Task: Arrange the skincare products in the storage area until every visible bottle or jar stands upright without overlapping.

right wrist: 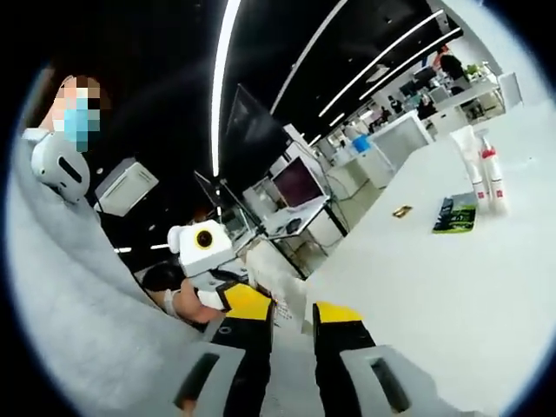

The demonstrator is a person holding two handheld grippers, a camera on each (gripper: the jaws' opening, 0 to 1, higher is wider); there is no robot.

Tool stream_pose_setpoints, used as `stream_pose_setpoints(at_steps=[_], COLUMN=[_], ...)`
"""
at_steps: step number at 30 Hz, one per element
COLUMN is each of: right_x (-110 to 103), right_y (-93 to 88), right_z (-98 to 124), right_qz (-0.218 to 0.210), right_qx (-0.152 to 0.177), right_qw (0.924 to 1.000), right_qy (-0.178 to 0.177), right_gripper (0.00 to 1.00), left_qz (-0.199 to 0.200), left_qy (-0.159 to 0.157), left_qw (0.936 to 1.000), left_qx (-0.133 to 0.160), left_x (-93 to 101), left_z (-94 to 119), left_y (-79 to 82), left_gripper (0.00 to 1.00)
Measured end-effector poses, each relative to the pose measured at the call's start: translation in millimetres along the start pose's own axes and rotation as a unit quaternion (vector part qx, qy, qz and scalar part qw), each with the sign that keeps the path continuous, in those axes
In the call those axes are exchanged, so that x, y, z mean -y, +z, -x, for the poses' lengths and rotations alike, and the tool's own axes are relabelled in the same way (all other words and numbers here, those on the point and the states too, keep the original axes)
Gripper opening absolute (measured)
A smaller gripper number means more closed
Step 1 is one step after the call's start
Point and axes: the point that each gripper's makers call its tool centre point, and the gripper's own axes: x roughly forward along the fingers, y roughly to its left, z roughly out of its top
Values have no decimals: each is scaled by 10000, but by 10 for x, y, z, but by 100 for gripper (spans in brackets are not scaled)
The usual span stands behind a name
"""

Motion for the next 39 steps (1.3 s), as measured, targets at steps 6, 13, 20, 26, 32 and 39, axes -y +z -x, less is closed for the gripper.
stream_pose_setpoints(at_steps=[6, 13, 20, 26, 32, 39], right_x=[-161, -148, -181, -180, -166, -160], right_y=[-112, -58, -37, -9, 30, 93], right_z=[-73, -29, -31, -22, 0, 32], right_qz=[205, 223, 35, -70, -129, -238], right_qx=[-289, -165, -106, -46, 64, 219], right_qw=[9987, 9988, 9986, 9986, 9987, 9981], right_qy=[358, 400, 514, 519, 498, 525], right_gripper=[10, 0, 0, 0, 0, 0], left_qz=[174, 140, 222, 188, 262, 348], left_qy=[-216, -396, -348, -303, -328, -367], left_qw=[9994, 9991, 9990, 9993, 9991, 9987], left_qx=[197, 113, 151, 149, 116, 42], left_x=[57, 138, 109, 97, 97, 104], left_z=[21, 4, 14, 14, 3, -15], left_y=[75, 47, 54, 48, 34, 8], left_gripper=[0, 0, 0, 1, 1, 1])
